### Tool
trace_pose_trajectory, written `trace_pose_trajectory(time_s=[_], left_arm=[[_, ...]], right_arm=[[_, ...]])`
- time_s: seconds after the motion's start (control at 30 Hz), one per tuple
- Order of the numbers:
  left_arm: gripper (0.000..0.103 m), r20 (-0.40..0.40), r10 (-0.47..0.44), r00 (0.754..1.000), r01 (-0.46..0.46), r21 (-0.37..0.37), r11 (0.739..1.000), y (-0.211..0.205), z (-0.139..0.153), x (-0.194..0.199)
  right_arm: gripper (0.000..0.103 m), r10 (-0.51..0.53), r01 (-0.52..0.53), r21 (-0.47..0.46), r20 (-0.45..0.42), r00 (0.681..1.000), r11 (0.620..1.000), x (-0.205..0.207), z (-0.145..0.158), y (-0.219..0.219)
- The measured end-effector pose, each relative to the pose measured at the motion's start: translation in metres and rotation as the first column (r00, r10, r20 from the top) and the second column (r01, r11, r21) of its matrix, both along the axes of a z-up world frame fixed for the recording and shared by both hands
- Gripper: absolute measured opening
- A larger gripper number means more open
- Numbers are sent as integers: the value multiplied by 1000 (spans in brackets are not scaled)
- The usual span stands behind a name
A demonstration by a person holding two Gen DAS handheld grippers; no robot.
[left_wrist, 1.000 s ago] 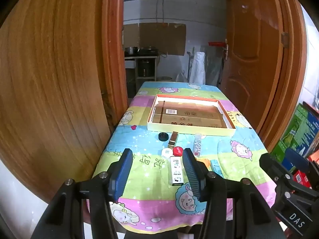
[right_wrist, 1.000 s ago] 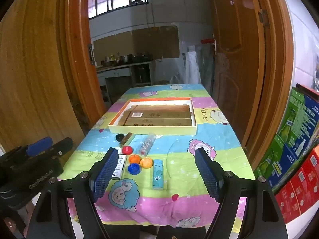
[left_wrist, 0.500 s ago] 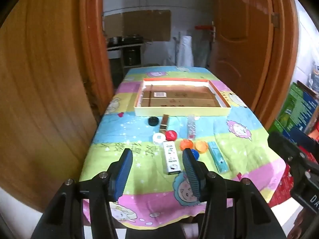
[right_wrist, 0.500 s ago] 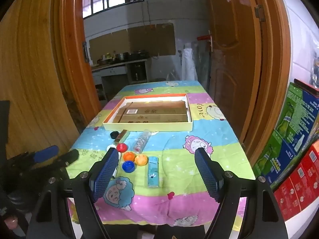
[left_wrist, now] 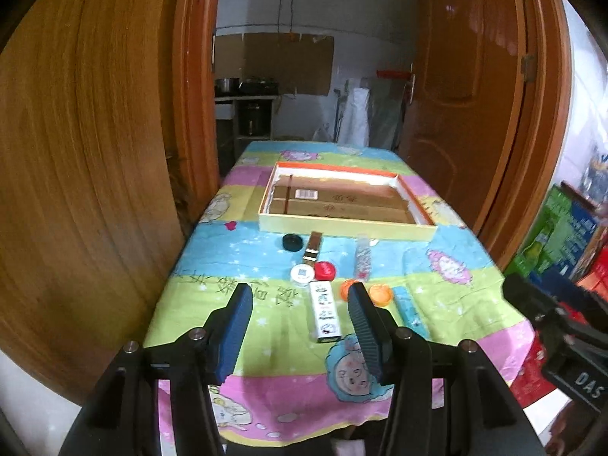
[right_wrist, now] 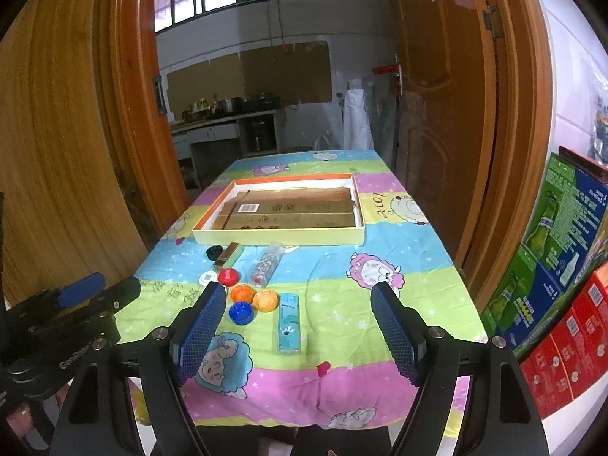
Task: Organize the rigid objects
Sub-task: 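Move both tools toward the small items near the tray box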
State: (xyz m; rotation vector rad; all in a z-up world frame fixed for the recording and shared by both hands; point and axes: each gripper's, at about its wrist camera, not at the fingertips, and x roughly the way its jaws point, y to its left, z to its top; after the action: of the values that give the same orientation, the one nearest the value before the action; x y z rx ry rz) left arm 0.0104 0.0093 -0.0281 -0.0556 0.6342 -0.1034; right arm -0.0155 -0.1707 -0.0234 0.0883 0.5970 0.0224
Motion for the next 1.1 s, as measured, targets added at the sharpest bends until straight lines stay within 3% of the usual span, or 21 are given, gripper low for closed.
trace_pose_trajectory(time_s=[0.6,0.93,1.1], left_arm=[[52,-50,16,999,-16,-7,1000,3,-14,3],[52,-62,-9,998,10,19,1000,3,-4,0],[52,-92,-29,995,28,-16,999,-3,-4,28]], right_arm=[[80,-21,22,32,-41,999,999,-1,-19,-12],[80,-2,3,14,-40,999,1000,-4,-8,-14],[80,24,-25,-11,-67,997,1000,30,-6,-13]])
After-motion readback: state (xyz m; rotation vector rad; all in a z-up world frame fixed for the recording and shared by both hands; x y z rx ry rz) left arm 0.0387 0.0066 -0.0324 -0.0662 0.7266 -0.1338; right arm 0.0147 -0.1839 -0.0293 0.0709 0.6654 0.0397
